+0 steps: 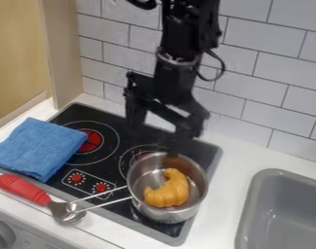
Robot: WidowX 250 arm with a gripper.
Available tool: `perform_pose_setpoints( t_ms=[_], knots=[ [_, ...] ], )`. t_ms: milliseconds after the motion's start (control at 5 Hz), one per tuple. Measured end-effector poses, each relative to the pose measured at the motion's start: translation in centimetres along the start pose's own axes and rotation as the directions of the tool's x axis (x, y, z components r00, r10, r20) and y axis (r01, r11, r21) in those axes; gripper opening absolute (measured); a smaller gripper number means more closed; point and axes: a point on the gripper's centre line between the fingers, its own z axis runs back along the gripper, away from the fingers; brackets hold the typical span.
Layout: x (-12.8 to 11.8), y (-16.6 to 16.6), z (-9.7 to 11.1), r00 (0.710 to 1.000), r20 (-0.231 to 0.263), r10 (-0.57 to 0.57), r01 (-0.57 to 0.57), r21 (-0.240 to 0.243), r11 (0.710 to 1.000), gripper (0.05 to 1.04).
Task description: Manala sakafo ao anaty lapoaly fanendasana
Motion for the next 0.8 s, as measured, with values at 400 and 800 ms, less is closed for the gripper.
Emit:
perform_pose_setpoints(
  t_ms=[400,800],
  knots=[
    [-0.6,-1.8,-2.6,0.992,-0.012,-0.124,0.123,-0.086,0.989,0.999],
    [0.5,-2.4,-5.1,0.98,0.004,-0.198,0.198,-0.096,0.976,0.999]
  ],
)
